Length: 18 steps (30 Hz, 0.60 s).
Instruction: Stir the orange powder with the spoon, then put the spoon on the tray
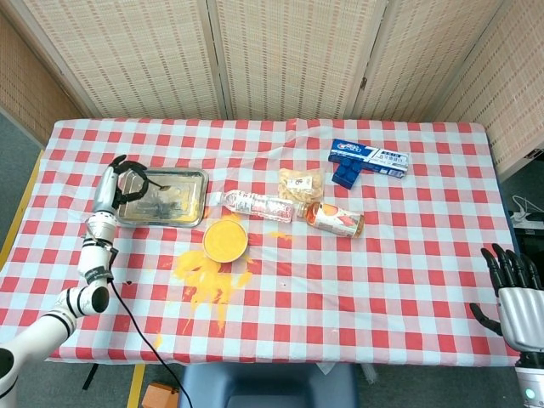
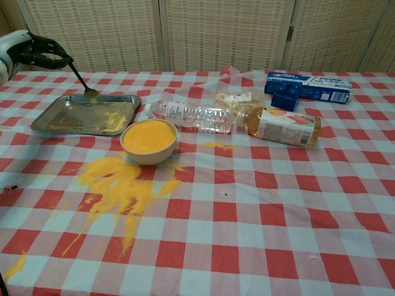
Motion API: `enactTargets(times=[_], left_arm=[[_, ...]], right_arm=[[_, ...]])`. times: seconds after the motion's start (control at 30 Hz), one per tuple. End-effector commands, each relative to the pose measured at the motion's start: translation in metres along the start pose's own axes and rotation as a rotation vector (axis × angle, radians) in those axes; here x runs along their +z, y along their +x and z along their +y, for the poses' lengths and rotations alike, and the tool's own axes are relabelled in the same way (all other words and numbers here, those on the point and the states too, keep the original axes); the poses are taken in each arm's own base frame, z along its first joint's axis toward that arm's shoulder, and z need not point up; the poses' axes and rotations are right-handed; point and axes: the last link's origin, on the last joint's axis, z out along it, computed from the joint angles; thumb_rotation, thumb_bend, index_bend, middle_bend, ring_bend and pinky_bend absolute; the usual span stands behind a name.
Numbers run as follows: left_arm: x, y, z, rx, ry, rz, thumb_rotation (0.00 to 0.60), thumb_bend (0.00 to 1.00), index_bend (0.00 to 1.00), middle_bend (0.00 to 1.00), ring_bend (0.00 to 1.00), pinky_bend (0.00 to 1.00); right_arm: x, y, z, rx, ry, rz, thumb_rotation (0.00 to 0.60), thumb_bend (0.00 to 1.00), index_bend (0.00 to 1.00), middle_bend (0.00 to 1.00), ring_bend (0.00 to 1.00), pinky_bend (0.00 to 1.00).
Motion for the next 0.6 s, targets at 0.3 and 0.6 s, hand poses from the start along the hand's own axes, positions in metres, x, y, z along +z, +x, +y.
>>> enactTargets(times=[0.3, 0.6], left_arm=[[0.014, -0.018, -0.017, 0.001, 0.060, -0.031, 0.600, 0.66, 0.87, 0.36, 0.06, 0.01], [0.020, -0.032, -0.012, 0.050, 0.050, -0.026, 0.600, 0.65, 0.81, 0.36, 0.06, 0.01]], right_arm=[[-0.003, 0.002, 0.001, -0.004, -0.017, 0.021, 0.600, 0.13, 0.00, 0.00, 0.00, 0.00], [-0.002, 0.003, 0.003, -0.003, -0.023, 0.022, 0.600, 0.13, 0.00, 0.00, 0.00, 0.00]])
